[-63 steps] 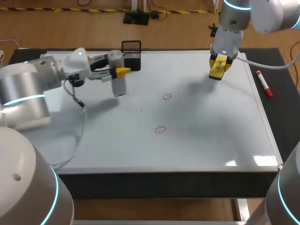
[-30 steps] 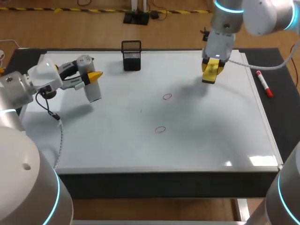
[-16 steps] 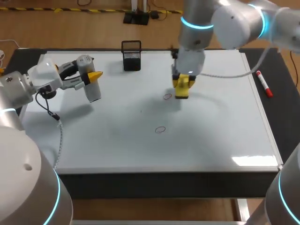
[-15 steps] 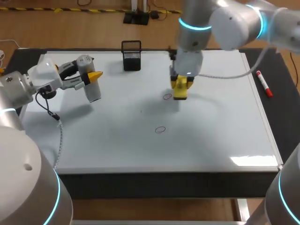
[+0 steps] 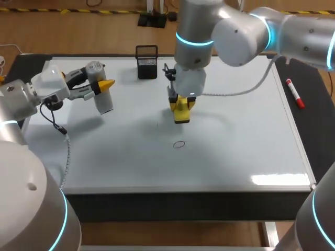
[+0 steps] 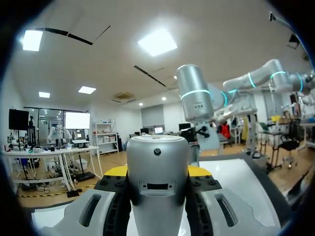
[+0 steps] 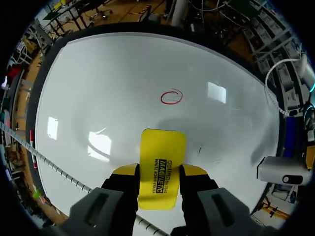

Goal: Pick up the inspection probe, press it on each red-marked spot on the whiteboard one by one, put down the probe, pick up the eraser, and wipe off all the red marks.

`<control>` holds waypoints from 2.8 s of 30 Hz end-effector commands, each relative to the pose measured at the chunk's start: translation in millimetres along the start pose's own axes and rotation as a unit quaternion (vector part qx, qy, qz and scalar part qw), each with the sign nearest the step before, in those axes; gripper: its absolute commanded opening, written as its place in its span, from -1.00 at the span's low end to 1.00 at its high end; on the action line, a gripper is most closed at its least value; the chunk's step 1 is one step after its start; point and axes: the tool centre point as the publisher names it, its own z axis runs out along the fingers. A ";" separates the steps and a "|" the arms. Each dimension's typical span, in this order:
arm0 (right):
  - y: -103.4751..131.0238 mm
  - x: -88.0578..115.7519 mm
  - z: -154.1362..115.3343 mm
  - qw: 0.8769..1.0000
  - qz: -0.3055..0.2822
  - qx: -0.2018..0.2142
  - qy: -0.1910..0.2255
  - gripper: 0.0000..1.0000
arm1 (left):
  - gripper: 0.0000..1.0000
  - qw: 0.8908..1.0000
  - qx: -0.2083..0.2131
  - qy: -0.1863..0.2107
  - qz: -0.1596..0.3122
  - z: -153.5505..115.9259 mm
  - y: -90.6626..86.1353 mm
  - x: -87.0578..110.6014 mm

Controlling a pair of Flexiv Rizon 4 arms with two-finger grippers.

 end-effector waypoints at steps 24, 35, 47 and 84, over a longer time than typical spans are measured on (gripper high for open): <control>-35.4 -6.8 23.2 1.000 0.006 -0.018 -0.006 -1.00 | -1.00 1.000 0.000 -0.001 0.001 0.3 -0.7 0.4; -38.7 3.6 26.2 1.000 0.017 -0.016 0.000 -1.00 | -1.00 1.000 0.000 -0.001 0.001 0.3 -0.7 0.4; -44.1 29.4 31.2 0.999 0.047 -0.018 0.007 -1.00 | -1.00 1.000 0.000 -0.001 0.001 0.3 -0.7 0.4; -56.7 101.0 -28.7 0.993 0.109 0.036 0.012 -1.00 | -1.00 1.000 0.000 -0.001 0.001 0.3 -0.7 0.4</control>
